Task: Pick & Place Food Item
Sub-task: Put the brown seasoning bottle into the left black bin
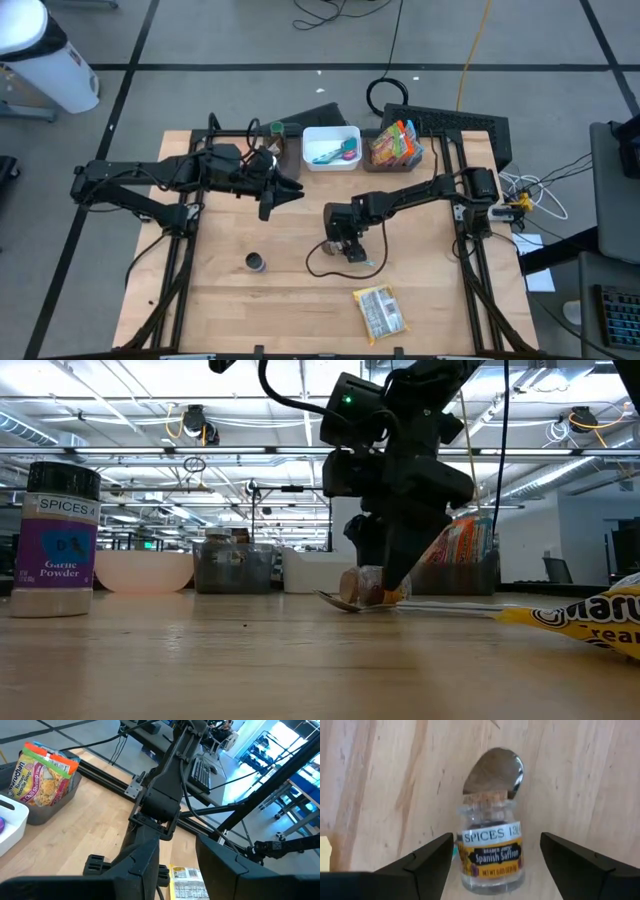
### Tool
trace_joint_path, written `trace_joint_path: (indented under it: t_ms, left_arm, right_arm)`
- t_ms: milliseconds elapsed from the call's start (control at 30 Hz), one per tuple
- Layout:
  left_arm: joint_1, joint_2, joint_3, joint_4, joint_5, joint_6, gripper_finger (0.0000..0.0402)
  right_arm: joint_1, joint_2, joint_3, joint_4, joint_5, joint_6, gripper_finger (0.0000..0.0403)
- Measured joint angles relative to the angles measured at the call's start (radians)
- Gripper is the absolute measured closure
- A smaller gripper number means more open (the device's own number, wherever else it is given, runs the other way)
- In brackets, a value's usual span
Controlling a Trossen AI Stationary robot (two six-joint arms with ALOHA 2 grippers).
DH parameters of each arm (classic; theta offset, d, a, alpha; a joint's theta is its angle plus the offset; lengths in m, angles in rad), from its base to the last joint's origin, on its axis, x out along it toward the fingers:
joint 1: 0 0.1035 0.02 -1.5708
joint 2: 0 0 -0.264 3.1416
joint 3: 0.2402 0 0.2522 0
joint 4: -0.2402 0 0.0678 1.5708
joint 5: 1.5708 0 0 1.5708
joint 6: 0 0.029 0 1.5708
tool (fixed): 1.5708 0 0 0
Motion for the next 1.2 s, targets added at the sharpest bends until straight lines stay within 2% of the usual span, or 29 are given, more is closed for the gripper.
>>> trace_joint_path:
  t_ms: [467,700,1000,1200]
  left_arm:
    - [0.0,0.0,0.0,-0.001,-0.008,0.011,0.0268]
    - [0.0,0.0,0.0,0.0,-0.025,0.01,0.0268]
    - [0.0,0.0,0.0,0.0,-0.035,0.009,0.0268]
    - [0.0,0.0,0.0,0.004,-0.035,-0.005,0.0268]
  right_arm:
    - [0.002,-0.001,0.0,-0.01,0.059,-0.025,0.0153]
    - [0.001,-0.007,-0.05,0.004,0.054,-0.022,0.0218]
    - [-0.007,-0.031,-0.08,0.039,0.052,0.038,0.022]
    - [-0.045,-0.183,-0.082,-0.006,0.128,0.032,0.022]
